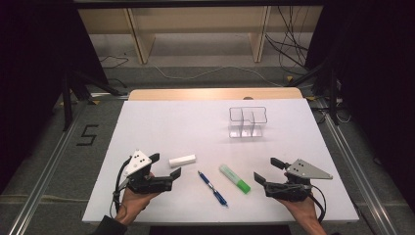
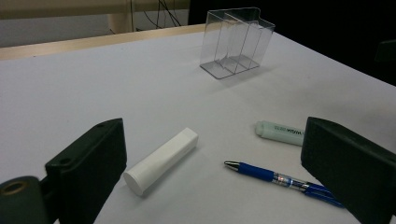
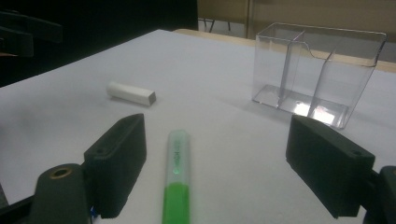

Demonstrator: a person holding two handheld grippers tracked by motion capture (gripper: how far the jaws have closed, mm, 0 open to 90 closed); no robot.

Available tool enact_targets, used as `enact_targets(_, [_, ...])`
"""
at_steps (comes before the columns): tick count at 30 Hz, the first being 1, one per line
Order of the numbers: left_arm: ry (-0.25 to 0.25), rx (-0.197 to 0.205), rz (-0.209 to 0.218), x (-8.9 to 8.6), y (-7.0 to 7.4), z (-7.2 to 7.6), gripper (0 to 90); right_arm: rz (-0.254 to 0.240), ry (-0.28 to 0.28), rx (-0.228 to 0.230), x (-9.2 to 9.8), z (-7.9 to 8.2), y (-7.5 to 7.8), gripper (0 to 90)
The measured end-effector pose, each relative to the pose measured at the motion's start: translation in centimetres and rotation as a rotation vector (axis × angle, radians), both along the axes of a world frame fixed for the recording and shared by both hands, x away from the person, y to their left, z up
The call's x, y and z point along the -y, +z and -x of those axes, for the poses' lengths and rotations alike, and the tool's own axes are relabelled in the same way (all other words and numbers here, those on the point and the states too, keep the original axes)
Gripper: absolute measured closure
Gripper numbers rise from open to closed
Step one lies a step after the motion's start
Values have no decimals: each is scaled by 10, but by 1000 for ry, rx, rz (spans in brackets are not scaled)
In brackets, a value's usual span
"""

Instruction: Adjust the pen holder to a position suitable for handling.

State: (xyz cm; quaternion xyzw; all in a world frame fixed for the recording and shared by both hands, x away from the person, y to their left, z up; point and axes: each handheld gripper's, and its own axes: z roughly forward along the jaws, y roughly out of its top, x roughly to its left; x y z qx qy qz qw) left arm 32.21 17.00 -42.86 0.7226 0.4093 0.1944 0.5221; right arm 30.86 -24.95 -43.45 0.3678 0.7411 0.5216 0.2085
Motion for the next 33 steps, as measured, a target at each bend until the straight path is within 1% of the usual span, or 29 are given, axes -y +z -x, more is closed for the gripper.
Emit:
enact_targets(11, [4, 2, 6, 0, 1, 0, 63, -1, -13, 5, 0, -1, 1, 215])
enact_targets(23, [6, 3, 6, 0, 1, 0, 63, 0, -35, 9, 5, -6, 5, 217])
enact_targets(28, [10, 6, 5, -1, 1, 0, 63, 3, -44, 20, 7, -13, 9, 220])
enact_targets(33, [16, 7, 9, 0, 1, 0, 63, 27, -56, 21, 13, -27, 14, 221])
